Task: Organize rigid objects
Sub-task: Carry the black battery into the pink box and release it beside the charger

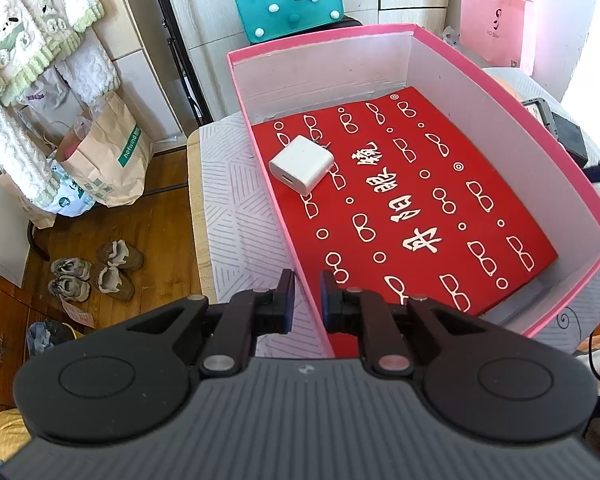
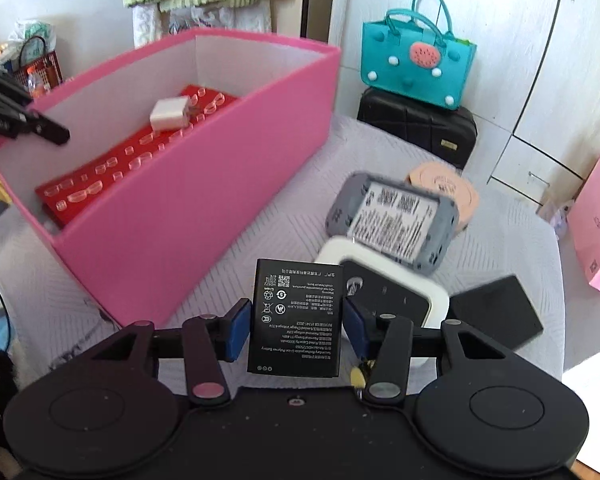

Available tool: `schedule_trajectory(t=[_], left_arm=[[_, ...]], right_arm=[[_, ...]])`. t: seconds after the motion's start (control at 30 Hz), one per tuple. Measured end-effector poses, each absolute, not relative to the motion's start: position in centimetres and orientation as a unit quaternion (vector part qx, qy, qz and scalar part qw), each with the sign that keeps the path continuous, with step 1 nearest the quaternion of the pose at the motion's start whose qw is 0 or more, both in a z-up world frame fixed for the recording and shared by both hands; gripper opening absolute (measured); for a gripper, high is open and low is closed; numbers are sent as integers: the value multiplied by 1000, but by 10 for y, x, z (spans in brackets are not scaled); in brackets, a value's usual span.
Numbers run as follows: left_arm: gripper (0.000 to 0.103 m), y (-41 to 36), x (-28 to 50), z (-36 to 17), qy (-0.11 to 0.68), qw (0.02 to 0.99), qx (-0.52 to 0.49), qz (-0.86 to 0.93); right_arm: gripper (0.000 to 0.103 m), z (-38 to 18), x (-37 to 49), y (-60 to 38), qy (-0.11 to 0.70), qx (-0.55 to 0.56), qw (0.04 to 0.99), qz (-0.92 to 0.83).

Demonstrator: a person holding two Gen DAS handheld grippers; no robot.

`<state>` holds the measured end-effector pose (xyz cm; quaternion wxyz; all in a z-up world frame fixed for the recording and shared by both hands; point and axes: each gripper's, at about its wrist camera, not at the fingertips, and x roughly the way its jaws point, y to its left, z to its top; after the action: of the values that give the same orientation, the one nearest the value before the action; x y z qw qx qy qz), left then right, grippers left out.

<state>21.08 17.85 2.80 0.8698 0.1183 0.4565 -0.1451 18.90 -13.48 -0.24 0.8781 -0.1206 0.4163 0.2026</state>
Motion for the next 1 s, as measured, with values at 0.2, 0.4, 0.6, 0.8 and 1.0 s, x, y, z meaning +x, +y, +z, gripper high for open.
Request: schedule_trajectory(t=[0.2, 0.4, 0.6, 0.8, 1.0], left_arm=[[12, 179, 212, 27, 458, 869, 119, -146], [13, 181, 213, 27, 458, 870, 104, -149], [13, 182, 212, 28, 455, 871, 105, -150], [13, 188, 212, 28, 452, 872, 97, -160], [14, 191, 212, 27, 447, 875, 84, -167]], right_arm=[[55, 32, 196, -133, 383, -127, 893, 198], [55, 77, 209, -105, 336, -168, 899, 226], [55, 87, 236, -59, 323, -179, 875, 314], [55, 56, 277, -8, 365, -216, 836, 347], [55, 32, 334, 17, 418, -220, 822, 318]])
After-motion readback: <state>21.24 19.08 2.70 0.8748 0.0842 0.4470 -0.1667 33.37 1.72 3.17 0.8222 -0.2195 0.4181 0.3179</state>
